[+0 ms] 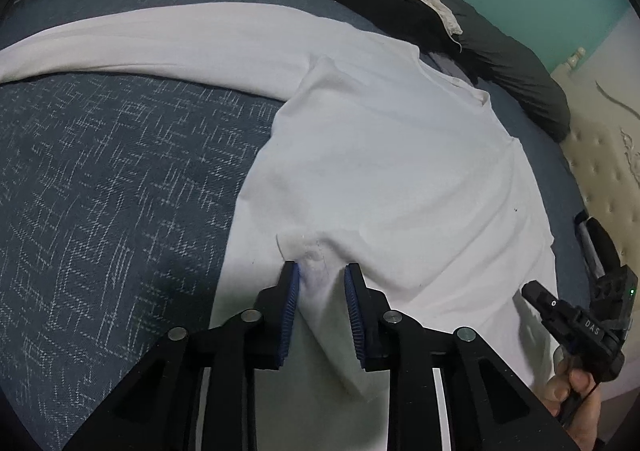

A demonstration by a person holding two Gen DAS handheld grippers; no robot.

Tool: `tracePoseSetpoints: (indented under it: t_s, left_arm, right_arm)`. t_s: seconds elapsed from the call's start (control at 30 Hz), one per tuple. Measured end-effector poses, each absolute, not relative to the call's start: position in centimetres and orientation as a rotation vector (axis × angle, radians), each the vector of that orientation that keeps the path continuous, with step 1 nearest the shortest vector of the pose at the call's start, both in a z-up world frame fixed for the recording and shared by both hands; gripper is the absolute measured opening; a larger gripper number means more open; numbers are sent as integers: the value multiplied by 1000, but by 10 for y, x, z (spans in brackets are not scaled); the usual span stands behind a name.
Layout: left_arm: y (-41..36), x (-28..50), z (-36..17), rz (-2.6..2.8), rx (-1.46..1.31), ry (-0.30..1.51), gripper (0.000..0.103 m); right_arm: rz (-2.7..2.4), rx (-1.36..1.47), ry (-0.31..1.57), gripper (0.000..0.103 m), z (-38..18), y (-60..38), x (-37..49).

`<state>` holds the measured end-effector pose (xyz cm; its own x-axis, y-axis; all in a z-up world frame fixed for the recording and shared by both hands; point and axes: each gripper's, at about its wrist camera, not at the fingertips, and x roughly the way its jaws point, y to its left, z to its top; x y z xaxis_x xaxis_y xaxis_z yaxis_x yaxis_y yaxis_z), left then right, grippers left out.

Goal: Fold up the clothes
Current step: 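Move the open left gripper to the other sleeve cuff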

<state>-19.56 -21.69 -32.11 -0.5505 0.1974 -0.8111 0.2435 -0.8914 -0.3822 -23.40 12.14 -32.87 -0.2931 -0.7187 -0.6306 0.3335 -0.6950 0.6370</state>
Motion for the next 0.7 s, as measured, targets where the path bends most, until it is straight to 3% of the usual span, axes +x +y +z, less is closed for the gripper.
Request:
tracePoseSetpoints:
  t_s: [0.07, 0.7]
  left_arm:
    - [-218, -195, -320, -2648, 1469, 732, 6]
    - [-235, -182, -321, -2584, 1452, 791, 7]
  right_arm:
    - [-2024, 1279, -514, 9, -330, 121, -234]
    - [-1995, 1277, -531, 9, -330, 117, -231]
